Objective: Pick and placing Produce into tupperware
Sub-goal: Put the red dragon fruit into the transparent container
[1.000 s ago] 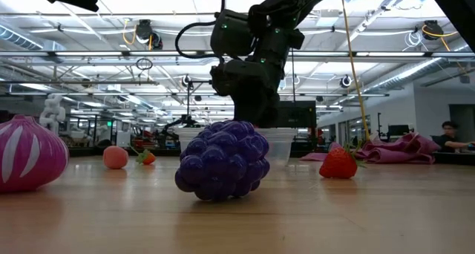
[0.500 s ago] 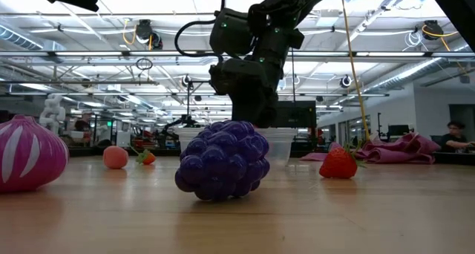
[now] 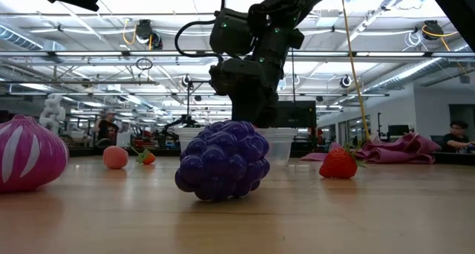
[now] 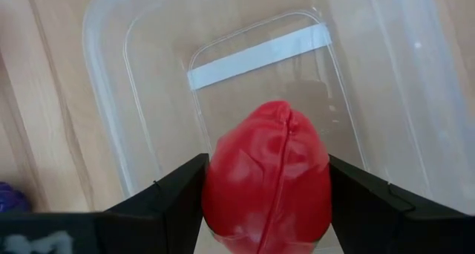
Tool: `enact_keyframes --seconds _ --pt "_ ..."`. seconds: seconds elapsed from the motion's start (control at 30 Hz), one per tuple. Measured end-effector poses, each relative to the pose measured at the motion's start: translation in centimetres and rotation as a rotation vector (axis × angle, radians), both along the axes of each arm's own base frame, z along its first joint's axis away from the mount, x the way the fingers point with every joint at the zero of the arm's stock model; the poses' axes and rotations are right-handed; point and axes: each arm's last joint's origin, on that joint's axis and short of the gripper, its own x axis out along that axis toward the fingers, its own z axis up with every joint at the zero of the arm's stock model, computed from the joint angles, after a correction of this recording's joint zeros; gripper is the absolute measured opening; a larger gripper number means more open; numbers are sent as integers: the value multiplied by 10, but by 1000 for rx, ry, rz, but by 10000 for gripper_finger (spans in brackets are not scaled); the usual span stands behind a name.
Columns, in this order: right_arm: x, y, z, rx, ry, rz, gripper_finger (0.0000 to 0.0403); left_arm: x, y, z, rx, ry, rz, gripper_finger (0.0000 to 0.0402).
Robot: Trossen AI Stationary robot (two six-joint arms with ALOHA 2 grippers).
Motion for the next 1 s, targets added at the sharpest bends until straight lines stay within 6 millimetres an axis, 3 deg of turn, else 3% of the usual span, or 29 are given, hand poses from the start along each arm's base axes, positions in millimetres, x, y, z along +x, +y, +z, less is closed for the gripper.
enact_keyframes --seconds 1.0 --pt "0 3 0 5 3 -7 236 0 0 0 -9 4 -8 170"
